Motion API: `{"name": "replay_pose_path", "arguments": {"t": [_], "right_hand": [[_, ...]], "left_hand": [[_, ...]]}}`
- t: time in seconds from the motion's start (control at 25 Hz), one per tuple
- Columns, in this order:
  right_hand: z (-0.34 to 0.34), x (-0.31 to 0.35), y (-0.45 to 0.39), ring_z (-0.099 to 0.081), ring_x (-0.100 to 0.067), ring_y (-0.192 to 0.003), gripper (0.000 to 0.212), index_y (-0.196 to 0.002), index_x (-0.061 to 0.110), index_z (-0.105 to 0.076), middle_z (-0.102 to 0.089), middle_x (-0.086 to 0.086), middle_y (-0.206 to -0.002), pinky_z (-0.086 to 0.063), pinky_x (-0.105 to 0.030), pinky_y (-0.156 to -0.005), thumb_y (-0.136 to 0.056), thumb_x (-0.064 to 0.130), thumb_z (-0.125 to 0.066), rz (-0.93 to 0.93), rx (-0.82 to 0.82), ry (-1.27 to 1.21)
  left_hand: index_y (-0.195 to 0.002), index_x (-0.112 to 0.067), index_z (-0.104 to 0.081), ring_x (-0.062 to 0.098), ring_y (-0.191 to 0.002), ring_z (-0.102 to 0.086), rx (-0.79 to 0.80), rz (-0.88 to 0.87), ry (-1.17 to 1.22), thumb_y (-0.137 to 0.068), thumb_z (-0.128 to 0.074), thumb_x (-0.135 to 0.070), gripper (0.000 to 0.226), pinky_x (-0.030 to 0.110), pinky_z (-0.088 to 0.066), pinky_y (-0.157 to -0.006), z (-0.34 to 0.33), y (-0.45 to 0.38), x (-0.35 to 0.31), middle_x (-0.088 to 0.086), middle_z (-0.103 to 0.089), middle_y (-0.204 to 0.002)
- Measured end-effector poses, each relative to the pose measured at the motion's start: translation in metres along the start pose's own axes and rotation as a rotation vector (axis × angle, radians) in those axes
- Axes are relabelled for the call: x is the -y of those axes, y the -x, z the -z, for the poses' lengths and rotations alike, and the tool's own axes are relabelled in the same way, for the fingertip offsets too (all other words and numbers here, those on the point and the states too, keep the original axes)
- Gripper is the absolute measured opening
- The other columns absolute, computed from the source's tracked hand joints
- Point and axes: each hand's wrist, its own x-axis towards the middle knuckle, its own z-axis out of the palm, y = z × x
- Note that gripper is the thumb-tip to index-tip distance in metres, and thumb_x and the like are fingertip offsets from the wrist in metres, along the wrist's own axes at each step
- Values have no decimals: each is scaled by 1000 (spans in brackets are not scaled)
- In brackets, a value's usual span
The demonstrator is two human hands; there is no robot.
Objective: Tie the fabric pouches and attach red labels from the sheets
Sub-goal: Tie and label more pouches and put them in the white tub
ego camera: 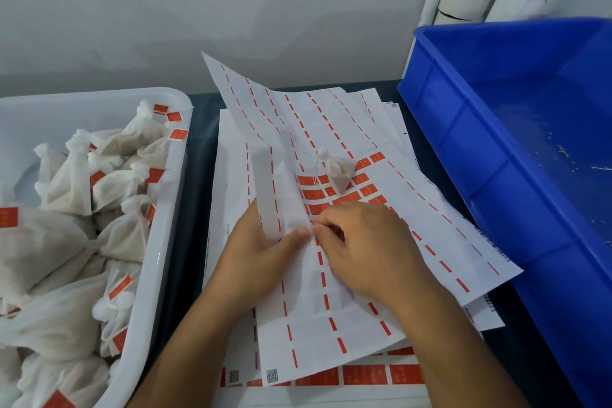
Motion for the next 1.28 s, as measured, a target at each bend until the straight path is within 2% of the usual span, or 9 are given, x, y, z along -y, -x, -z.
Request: {"name": "replay_pose_path", "arguments": {"t": [0.32, 0.56, 0.68, 0.8, 0.84, 1.0, 1.08, 1.16, 1.28], "right_hand": [[-2, -1, -7, -66, -9, -96, 22, -109, 32, -62, -69, 13, -113, -53, -24, -96, -104, 48, -48, -42, -8, -31], [-5, -5, -11, -67, -5, -77, 18, -90, 34, -59, -67, 21, -91, -51, -8, -72, -103, 46, -54, -182, -44, -310], [0, -5, -12, -69, -1, -68, 21, -89, 32, -62, -70, 15, -77, -47, -6, -51, -104, 44, -53, -282, -79, -563], [9, -5, -14, -71, -8, -61, 22, -95, 27, -67, -76, 13, -81, -50, -12, -53, -106, 39, -53, -330, -97, -809], [13, -5, -14, -71, -9, -61, 21, -98, 26, -69, -77, 11, -84, -51, -14, -55, -106, 38, -54, -335, -112, -897], [22, -6, -14, -72, -11, -64, 18, -92, 28, -75, -80, 4, -95, -55, -19, -58, -101, 38, -63, -371, -222, -1189], [24, -8, -14, -71, -10, -64, 19, -86, 31, -76, -80, 1, -96, -55, -20, -58, -99, 36, -64, -380, -272, -1273], [25, -10, -15, -72, -12, -66, 23, -84, 33, -77, -80, -1, -97, -55, -21, -59, -101, 34, -61, -386, -309, -1321], [26, -13, -17, -73, -12, -69, 29, -82, 34, -77, -80, -1, -97, -55, -21, -59, -102, 35, -56, -414, -356, -1364]], "left_hand": [[-128, -44, -54, 11, -92, -76, -11, 69, 3, -91, -73, -37, 41, 40, -65, -76, 2, 1, -4, -16, -74, -112], [-127, -46, -50, 11, -90, -77, -61, 99, -19, -87, -79, -35, 51, 44, -65, -75, 6, 0, -6, -18, -73, -112], [-133, -52, -37, 8, -97, -74, -133, 48, -55, -79, -86, -37, 74, 36, -65, -74, 10, 0, -5, -26, -65, -119], [-130, -76, -11, -16, -100, -62, -191, -37, -126, -75, -90, -36, 105, 11, -54, -64, 16, 2, -5, -56, -45, -115], [-133, -77, -6, -18, -102, -58, -203, -42, -183, -74, -90, -38, 110, 11, -52, -68, 18, 2, -4, -60, -39, -114], [-151, -53, -19, 20, -127, -56, -266, 128, -584, -75, -85, -51, 101, 45, -55, -95, 17, 0, 0, -15, -29, -157], [-150, -52, -19, 30, -144, -42, -354, 42, -786, -75, -83, -54, 99, 52, -45, -108, 14, 2, -2, -9, -15, -166], [-148, -53, -21, 28, -145, -41, -416, -96, -846, -80, -79, -56, 90, 53, -41, -110, 7, 2, -12, -4, -29, -164], [-144, -59, -21, 16, -117, -64, -279, -131, -680, -91, -63, -59, 67, 45, -55, -94, -16, -13, -34, -13, -62, -138]]}}
